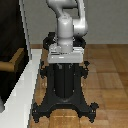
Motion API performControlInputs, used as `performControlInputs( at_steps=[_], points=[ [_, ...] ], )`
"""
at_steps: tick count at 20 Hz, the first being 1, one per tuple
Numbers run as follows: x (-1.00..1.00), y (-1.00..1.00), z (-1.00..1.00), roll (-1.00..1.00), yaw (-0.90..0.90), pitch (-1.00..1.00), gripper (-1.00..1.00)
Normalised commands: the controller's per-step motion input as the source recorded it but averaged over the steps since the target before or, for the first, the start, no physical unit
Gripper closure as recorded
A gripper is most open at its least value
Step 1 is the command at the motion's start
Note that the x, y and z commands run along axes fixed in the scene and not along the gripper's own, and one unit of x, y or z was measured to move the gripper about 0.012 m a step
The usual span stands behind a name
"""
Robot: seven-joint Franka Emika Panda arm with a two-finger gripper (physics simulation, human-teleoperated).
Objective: Open the door by pressing down and pulling on the handle.
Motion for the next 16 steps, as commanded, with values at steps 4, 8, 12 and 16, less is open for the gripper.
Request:
performControlInputs(
  at_steps=[4,8,12,16],
  points=[
    [0.00,0.00,0.00,0.00,0.00,0.00,-1.00],
    [0.00,0.00,0.50,0.00,0.00,0.00,-1.00],
    [0.00,0.00,0.75,0.00,0.00,0.00,-1.00],
    [0.00,0.00,1.00,0.00,0.00,0.00,-1.00]
  ],
)
